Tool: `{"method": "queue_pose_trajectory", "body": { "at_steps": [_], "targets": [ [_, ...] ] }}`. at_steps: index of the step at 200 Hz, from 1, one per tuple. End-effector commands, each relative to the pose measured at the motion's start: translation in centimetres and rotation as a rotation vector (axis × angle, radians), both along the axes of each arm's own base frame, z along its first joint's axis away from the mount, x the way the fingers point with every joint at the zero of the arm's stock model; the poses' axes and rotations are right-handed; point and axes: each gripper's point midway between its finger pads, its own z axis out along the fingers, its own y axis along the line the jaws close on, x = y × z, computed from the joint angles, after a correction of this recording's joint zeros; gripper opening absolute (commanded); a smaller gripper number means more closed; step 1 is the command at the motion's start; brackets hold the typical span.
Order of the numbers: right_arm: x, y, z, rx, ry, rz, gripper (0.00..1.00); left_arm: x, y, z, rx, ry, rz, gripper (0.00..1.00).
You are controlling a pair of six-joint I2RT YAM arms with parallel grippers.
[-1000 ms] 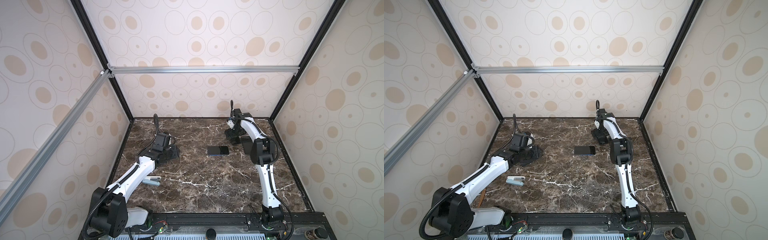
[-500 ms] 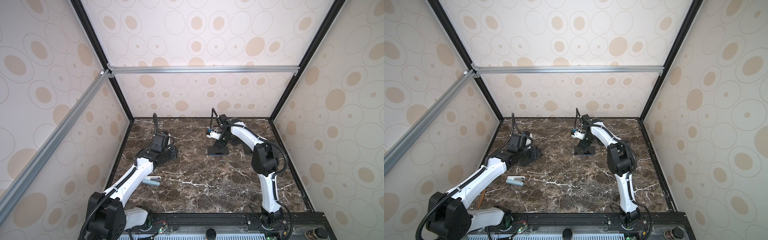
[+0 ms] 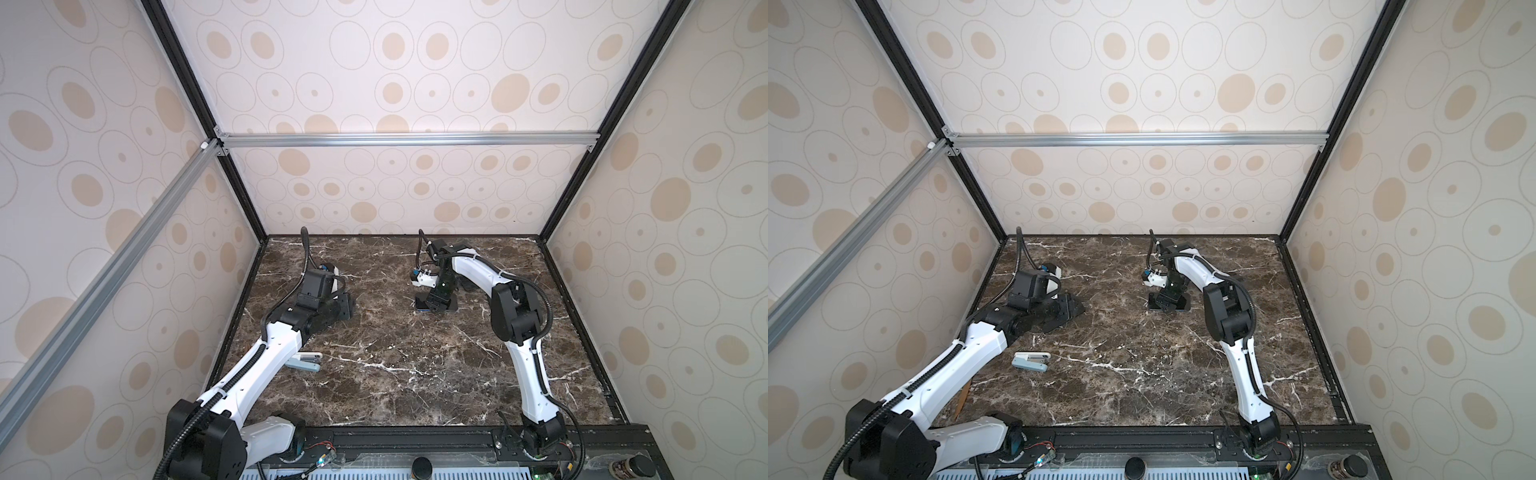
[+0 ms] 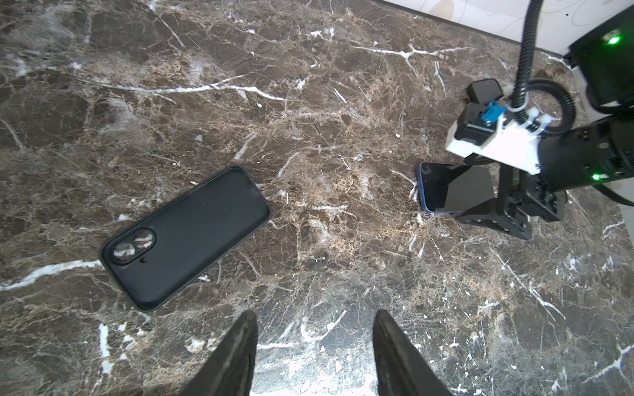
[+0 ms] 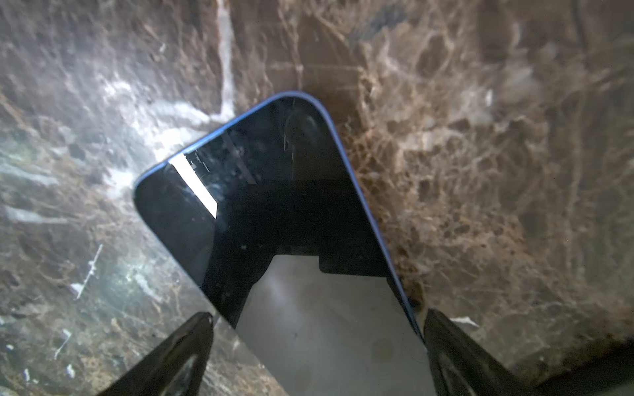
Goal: Put the phone into the phone case
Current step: 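Grasp the blue-framed phone with the right gripper, then bring the blue phone toward the left gripper while left gripper grasps its edge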
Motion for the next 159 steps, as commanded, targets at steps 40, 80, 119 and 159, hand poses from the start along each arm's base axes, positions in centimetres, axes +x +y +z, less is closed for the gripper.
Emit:
{"method": "queue_pose_trajectory", "body": {
  "at_steps": [40, 80, 119, 159],
  "targets": [
    [-3.4, 1.2, -0.4, -0.044, 0.076, 0.062, 0.86, -0.7, 0.4, -0.1, -0.006, 0.005, 0.004, 0.55],
    [-6.1, 1.4, 0.2, -0.040, 0.111, 0.039, 0.69, -0.6, 0.4, -0.2, 0.001, 0.002, -0.001, 0.55],
    [-7.2, 1.7, 0.5, -0.042, 0.108, -0.020, 0.55, 0.0, 0.1, -0.6, -0.001, 0.006, -0.008, 0.55],
    [-6.4, 3.2, 3.3, 0.088, -0.005, -0.064, 0.44, 1.3, -1.2, -0.4, -0.041, 0.003, -0.035, 0.55]
  ]
}}
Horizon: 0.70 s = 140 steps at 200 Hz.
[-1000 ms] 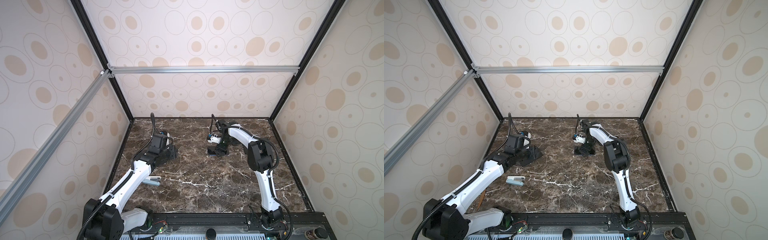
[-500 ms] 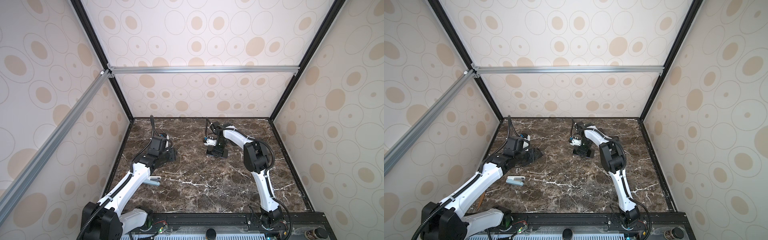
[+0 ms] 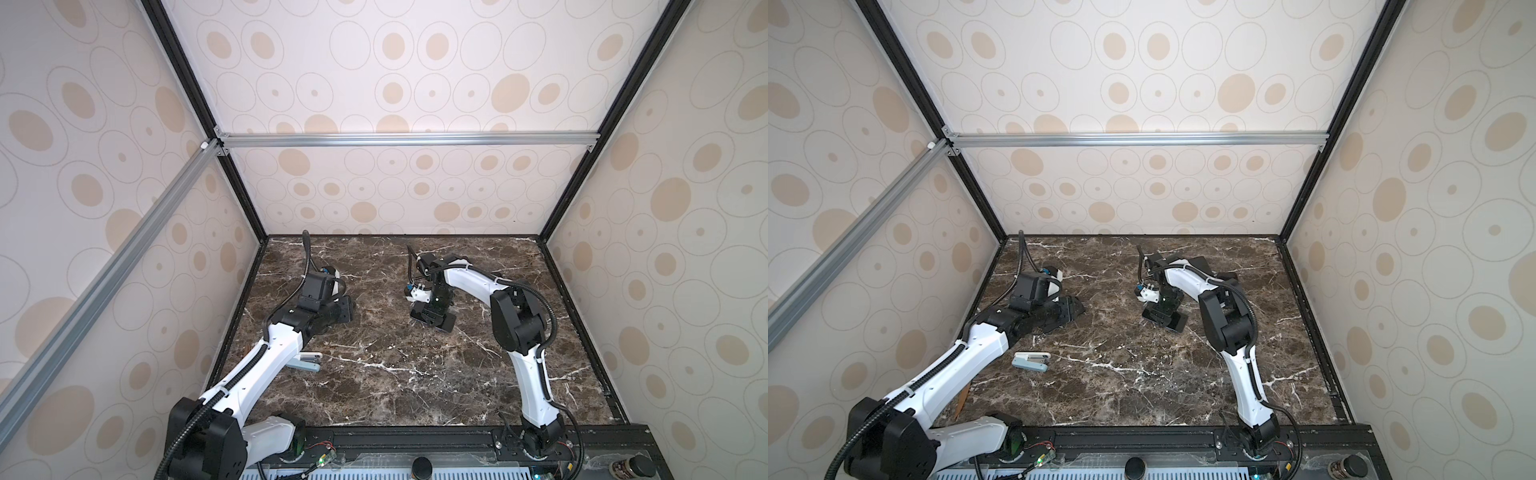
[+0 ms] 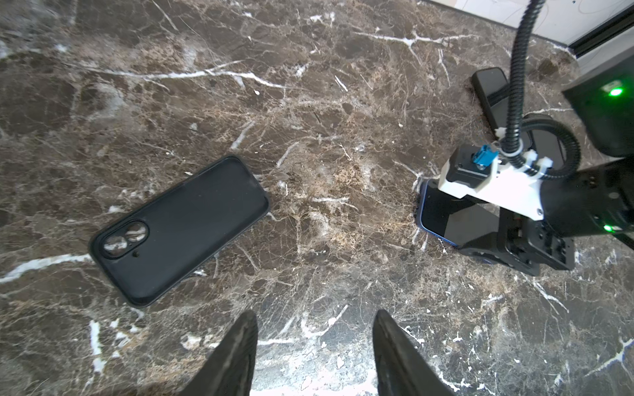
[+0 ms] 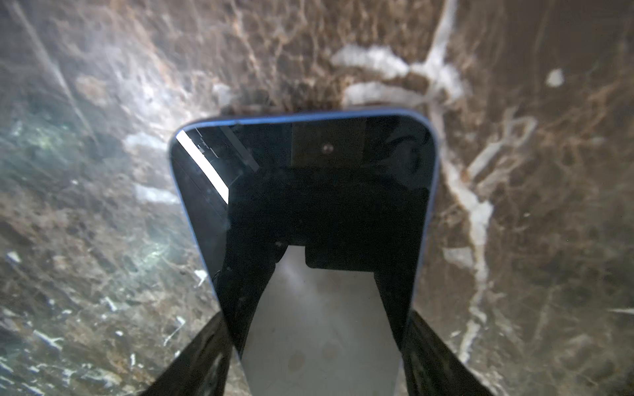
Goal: Put the phone into the phone case
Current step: 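Bring the blue phone toward the left gripper while left gripper grasps its edge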
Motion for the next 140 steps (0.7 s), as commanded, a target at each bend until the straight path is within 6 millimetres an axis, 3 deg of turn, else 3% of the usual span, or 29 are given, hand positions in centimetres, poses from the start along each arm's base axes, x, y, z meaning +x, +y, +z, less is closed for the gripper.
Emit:
{"method": "queue_pose_trajectory", "body": {
  "at_steps": [1, 42, 63, 97, 140],
  "targets": [
    [-0.3, 1.5, 3.3, 0.116, -0.063, -0.027, 0.44, 1.4, -0.8, 1.0, -0.035, -0.027, -0.019, 0.55],
    [-0.4, 2.4, 5.5, 0.239, -0.173, -0.026, 0.39, 2.5, -3.3, 0.6, -0.134, -0.001, -0.081, 0.55],
    [-0.7, 3.0, 6.7, 0.291, -0.199, -0.018, 0.38, 2.9, -5.4, 0.8, -0.238, 0.010, -0.141, 0.55],
    [-1.8, 5.9, 10.3, 0.438, -0.255, 0.045, 0.39, 2.9, -9.7, 2.6, -0.438, 0.007, -0.281, 0.55],
    [-3.3, 8.8, 12.6, 0.537, -0.299, 0.133, 0.40, 2.3, -12.4, 2.8, -0.497, 0.048, -0.369, 0.55]
  ]
}}
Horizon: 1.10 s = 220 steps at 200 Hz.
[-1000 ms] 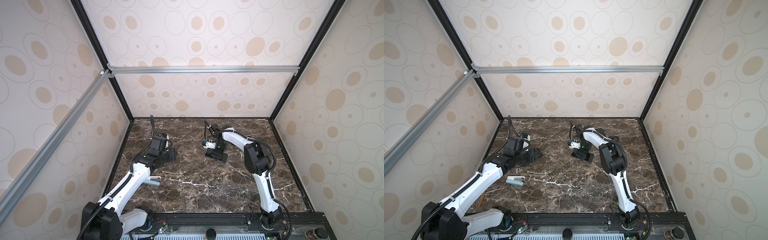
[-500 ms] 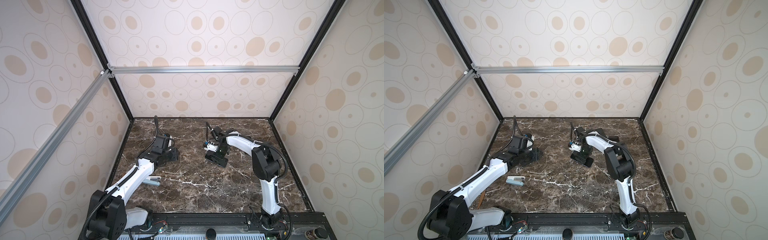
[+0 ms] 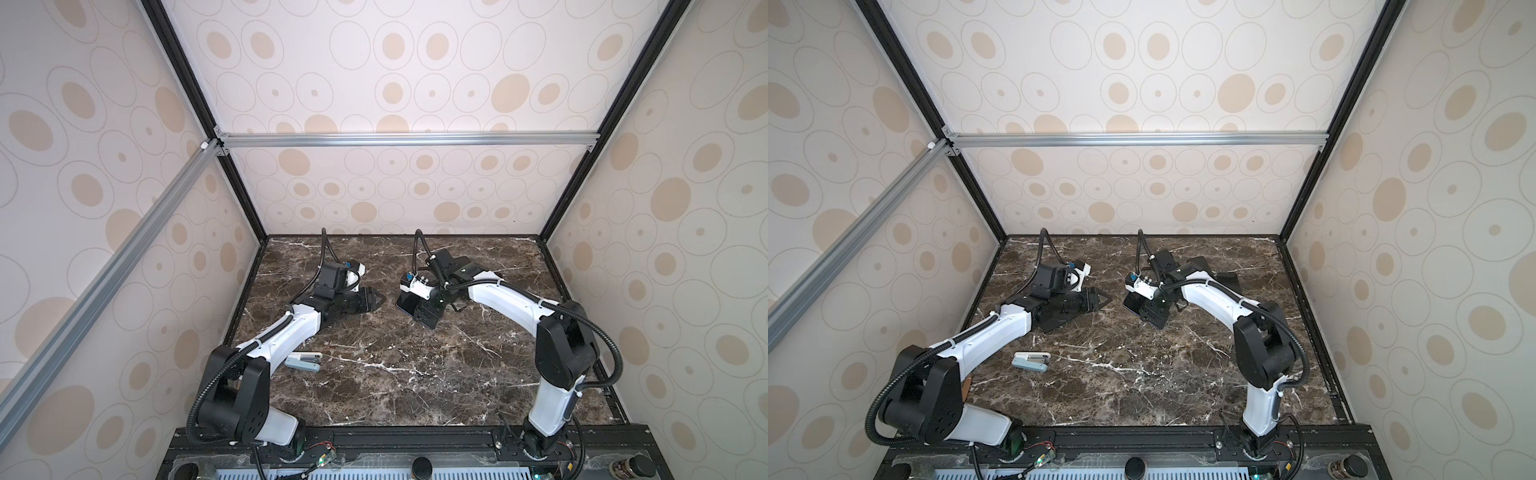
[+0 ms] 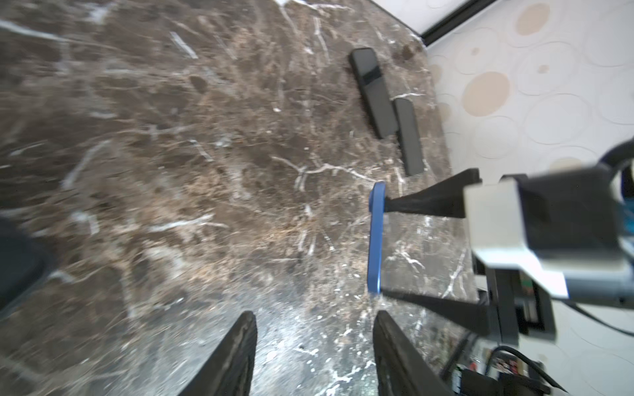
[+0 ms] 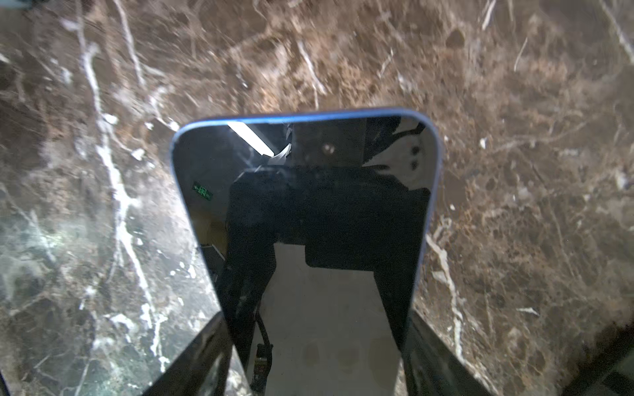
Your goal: Put the phone into the phone case
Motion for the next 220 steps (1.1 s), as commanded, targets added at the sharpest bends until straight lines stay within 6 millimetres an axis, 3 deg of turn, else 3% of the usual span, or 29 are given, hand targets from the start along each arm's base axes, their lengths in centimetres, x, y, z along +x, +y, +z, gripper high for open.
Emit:
{"method": "queue_pose_trajectory", "body": {
  "at_steps": [1, 37, 68, 85, 91, 99, 111, 135, 151, 177, 194, 220],
  "targets": [
    [-0.5, 2.5, 2.8, 0.104, -0.062, 0.071, 0.40, -0.1, -2.6, 3.0, -0.103, -0.040, -0.089, 0.55],
    [-1.2, 3.8, 3.9, 0.129, -0.088, 0.111, 0.40, -1.2, -3.8, 2.4, -0.125, -0.004, -0.144, 0.50],
    [-1.2, 4.3, 4.7, 0.152, -0.112, 0.111, 0.40, -1.5, -4.2, 2.2, -0.142, 0.012, -0.161, 0.18],
    [-1.2, 4.4, 5.3, 0.165, -0.131, 0.106, 0.42, -1.6, -4.3, 2.5, -0.156, 0.012, -0.162, 0.05],
    [-1.2, 4.4, 5.6, 0.175, -0.141, 0.102, 0.44, -1.5, -4.3, 2.8, -0.162, 0.008, -0.161, 0.00],
    [-1.1, 4.4, 6.1, 0.187, -0.151, 0.092, 0.52, -1.4, -4.3, 3.2, -0.166, -0.002, -0.153, 0.00],
    [-0.8, 4.3, 7.0, 0.202, -0.165, 0.059, 0.76, -1.1, -4.0, 4.2, -0.171, -0.032, -0.137, 0.00],
    [0.5, 3.2, 9.7, 0.302, -0.206, -0.087, 0.94, -0.5, -2.8, 8.1, -0.206, -0.163, -0.069, 0.00],
    [1.0, 2.3, 13.5, 0.529, -0.155, -0.167, 1.00, -0.3, -1.8, 11.7, -0.273, -0.280, -0.011, 0.00],
    [1.8, 0.8, 19.4, 0.957, 0.004, -0.225, 0.99, -1.3, -1.0, 17.7, -0.433, -0.457, 0.016, 0.00],
    [1.9, 0.9, 20.7, 1.028, 0.074, -0.235, 0.91, -2.4, -0.2, 20.9, -0.520, -0.567, 0.033, 0.00],
    [2.0, 1.6, 22.3, 1.107, 0.148, -0.217, 0.82, -4.2, 0.8, 24.1, -0.622, -0.691, 0.038, 0.00]
  ]
}}
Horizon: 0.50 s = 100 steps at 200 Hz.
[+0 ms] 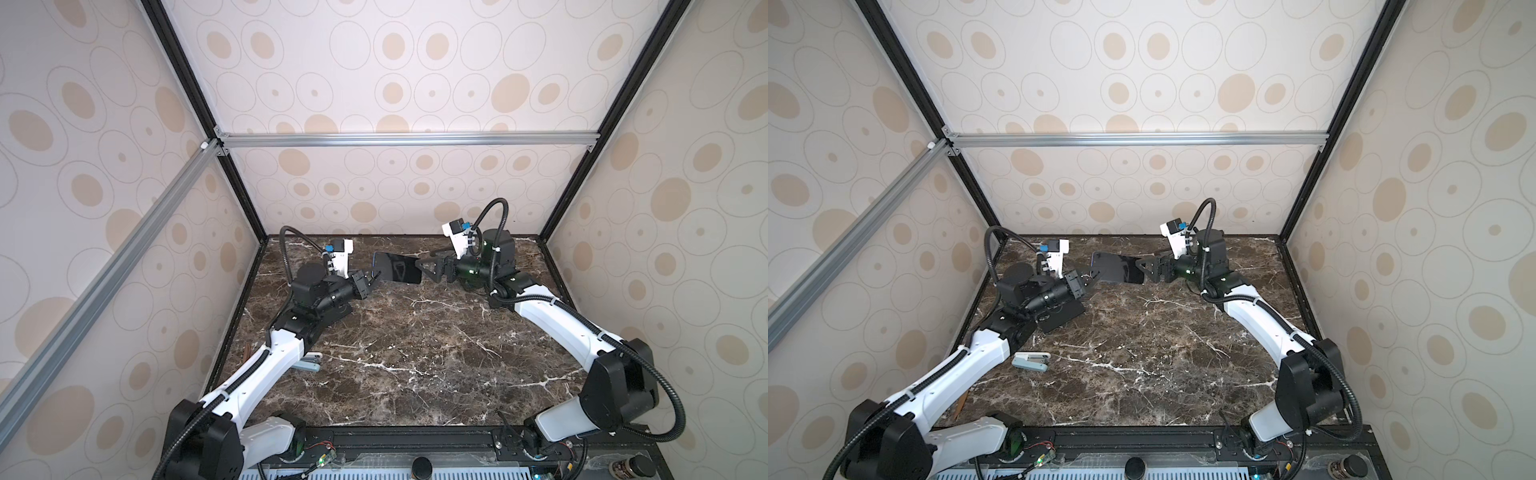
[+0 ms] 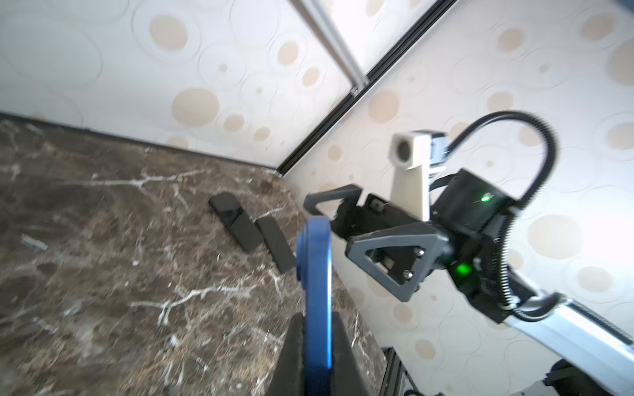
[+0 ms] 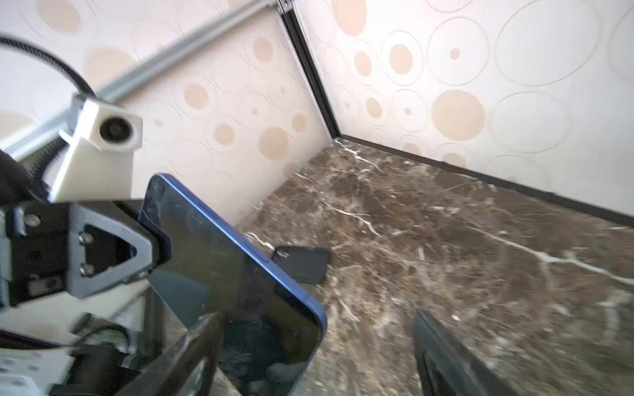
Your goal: Put the phone into the phone case
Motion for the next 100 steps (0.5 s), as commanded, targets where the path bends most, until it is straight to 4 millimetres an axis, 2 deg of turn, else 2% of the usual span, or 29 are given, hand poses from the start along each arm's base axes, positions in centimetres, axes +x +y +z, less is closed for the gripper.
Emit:
{"method": "queue_pose_trajectory", "body": {
  "at_steps": [1, 13, 29, 56, 78, 93, 100],
  "targets": [
    [-1.6, 2.0, 3.7, 0.196, 0.065, 0.133, 0.81, -1.8, 1.2, 7.1, -0.183, -0.228, 0.011, 0.00],
    [-2.0, 2.4, 4.9, 0.247, 0.054, 0.180, 0.77, -2.4, 1.3, 7.8, -0.217, -0.249, -0.006, 0.00],
    [-2.6, 2.9, 6.4, 0.306, 0.047, 0.256, 0.63, -2.6, 1.1, 8.0, -0.235, -0.252, -0.028, 0.00],
    [-3.7, 3.7, 7.7, 0.360, 0.081, 0.389, 0.42, -3.0, 1.3, 8.0, -0.266, -0.249, -0.037, 0.00],
    [-5.0, 4.5, 8.6, 0.393, 0.113, 0.505, 0.30, -2.7, 1.4, 7.6, -0.247, -0.237, -0.016, 0.00],
    [-5.7, 5.1, 8.6, 0.384, 0.133, 0.556, 0.13, -2.5, 1.6, 7.4, -0.241, -0.232, 0.002, 0.00],
    [-5.8, 5.2, 8.4, 0.375, 0.143, 0.564, 0.01, -2.4, 1.7, 7.5, -0.239, -0.231, 0.015, 0.00]
  ]
}}
